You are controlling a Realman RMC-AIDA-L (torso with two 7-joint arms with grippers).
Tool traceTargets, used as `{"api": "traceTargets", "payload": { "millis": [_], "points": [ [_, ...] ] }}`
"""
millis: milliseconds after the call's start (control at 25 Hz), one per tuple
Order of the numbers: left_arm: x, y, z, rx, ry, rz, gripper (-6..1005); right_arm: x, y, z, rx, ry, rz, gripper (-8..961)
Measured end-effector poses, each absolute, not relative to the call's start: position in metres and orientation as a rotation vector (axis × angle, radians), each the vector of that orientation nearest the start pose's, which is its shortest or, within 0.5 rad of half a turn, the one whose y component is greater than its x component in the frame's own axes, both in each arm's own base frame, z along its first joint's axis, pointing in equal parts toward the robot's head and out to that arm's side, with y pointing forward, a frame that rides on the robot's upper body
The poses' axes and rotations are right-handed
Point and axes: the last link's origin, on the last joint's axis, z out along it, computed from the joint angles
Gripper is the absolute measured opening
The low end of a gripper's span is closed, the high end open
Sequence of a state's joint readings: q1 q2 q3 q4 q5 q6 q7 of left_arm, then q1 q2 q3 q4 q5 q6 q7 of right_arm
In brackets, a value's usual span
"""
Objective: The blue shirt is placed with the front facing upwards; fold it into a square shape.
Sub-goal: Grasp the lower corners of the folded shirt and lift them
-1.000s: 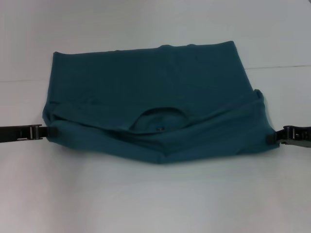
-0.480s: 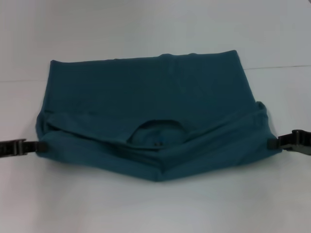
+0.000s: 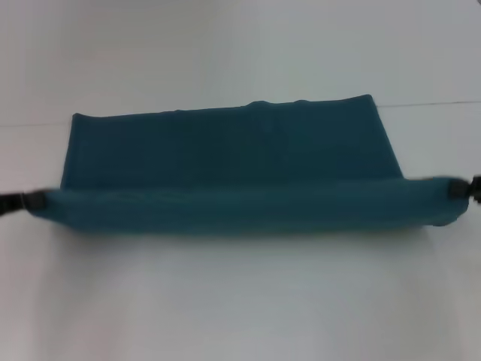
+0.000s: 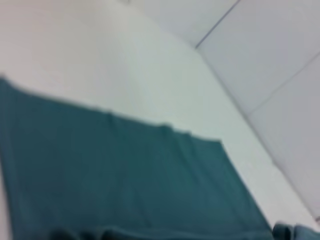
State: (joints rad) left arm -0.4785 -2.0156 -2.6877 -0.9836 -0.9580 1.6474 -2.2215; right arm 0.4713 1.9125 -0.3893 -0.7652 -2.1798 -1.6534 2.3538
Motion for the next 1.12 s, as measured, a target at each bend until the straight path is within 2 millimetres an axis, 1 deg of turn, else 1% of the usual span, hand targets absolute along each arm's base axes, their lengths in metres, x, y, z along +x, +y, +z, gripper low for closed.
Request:
{"api": "traceTargets", "payload": {
  "millis": [80,200,280,320,360,400,560,640,680,960,1120],
  "points": [
    [-0.291,0.341,0.111,-2.227,-1.473,-0.694,12,0.325,0.332,0.123,-2.028,1.802,0.804,31],
    [-0.283,0.354,0.115,-2.240,-1.449,-0.706,13,0.319,0.343,0.130,-2.031,1.769,0.807,31],
    [-0.281,0.357,0.116,-2.246,-1.453,-0.708,13,0.318,0.344,0.129,-2.043,1.769,0.794,31],
    [-0.281,0.356,0.115,-2.245,-1.457,-0.709,13,0.319,0.342,0.127,-2.045,1.774,0.784,31],
    [-0.282,0.354,0.114,-2.244,-1.463,-0.711,13,0.325,0.336,0.123,-2.042,1.792,0.759,31],
    [-0.284,0.352,0.114,-2.241,-1.470,-0.712,13,0.325,0.336,0.123,-2.042,1.792,0.759,31],
    [-0.297,0.336,0.112,-2.218,-1.517,-0.710,13,0.344,0.314,0.115,-2.024,1.845,0.709,31],
    [-0.305,0.325,0.109,-2.212,-1.548,-0.709,13,0.351,0.305,0.114,-2.020,1.859,0.703,31],
    [-0.307,0.322,0.108,-2.212,-1.553,-0.709,13,0.353,0.301,0.113,-2.023,1.863,0.700,31],
    [-0.318,0.291,0.097,-2.256,-1.615,-0.713,13,0.360,0.283,0.103,-2.046,1.906,0.666,31],
    [-0.325,0.269,0.093,-2.280,-1.655,-0.718,12,0.363,0.269,0.098,-2.058,1.957,0.669,32]
  ]
}}
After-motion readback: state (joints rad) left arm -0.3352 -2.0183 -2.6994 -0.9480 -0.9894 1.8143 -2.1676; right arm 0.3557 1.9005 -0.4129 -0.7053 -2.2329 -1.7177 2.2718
